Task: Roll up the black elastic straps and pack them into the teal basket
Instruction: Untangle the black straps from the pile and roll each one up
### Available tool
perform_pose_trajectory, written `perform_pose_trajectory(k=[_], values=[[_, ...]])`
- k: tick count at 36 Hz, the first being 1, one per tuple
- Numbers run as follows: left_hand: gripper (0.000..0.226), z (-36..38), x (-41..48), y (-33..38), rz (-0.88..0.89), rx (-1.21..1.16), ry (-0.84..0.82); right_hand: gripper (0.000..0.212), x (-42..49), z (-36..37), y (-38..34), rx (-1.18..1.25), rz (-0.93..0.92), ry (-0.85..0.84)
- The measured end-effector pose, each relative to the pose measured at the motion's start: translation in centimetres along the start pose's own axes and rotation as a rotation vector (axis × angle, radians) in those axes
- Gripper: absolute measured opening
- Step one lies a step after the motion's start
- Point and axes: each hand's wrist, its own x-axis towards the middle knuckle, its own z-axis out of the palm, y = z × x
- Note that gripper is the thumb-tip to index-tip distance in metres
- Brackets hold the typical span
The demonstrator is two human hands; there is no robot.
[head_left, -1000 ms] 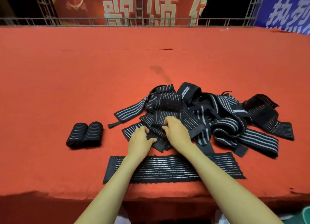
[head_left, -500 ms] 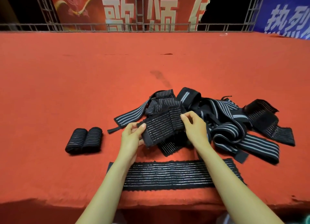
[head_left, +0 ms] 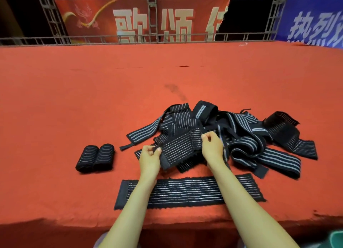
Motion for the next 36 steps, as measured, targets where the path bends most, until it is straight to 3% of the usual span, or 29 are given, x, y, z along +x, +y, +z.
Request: perform_pose_trajectory(k=[6,11,13,17,19,22,25,28,32,34,36], values=[[0.005,0.3,0.0,-0.4,0.042,0.239,0.02,0.019,0.0,1.1,1.1,-0.059,0.04,0.009],[0.02,0.3,0.5,-0.3,0.261,0.609,-0.053,0.018,-0.5,0.5,1.0,-0.026,-0.187,-0.181],[0.024,0.3,0.4,0.4,0.348,0.577,-0.159,0.017,-0.6,-0.1,1.0,-0.05,-0.274,-0.274],[0.006,0.5,-0.3,1.9,0.393,0.439,-0.318,0.013,-0.6,-0.8,1.0,-0.051,-0.31,-0.33],[0.004,0.7,-0.5,2.1,0.416,0.426,-0.318,0.005,-0.7,-0.6,1.3,-0.152,-0.383,-0.247],[0.003,1.1,-0.5,2.0,0.411,0.39,-0.295,0.01,-1.5,-0.2,1.2,-0.203,-0.538,-0.059],[0.011,1.2,-0.8,2.1,0.384,0.295,-0.26,0.013,-2.6,0.3,0.9,-0.261,-0.621,-0.093],[0.013,1.0,-0.9,2.4,0.38,0.237,-0.283,0.026,-2.8,0.3,0.9,-0.325,-0.589,-0.133],[0.017,0.7,-1.0,2.5,0.381,0.204,-0.322,0.024,-2.6,0.3,0.6,-0.383,-0.6,-0.085],[0.015,0.6,-0.5,2.7,0.399,0.24,-0.236,0.02,-2.3,0.0,0.1,-0.33,-0.563,-0.026],[0.014,0.1,0.9,2.8,0.382,0.276,-0.058,0.016,-1.3,-1.1,-0.7,-0.156,-0.414,0.073]])
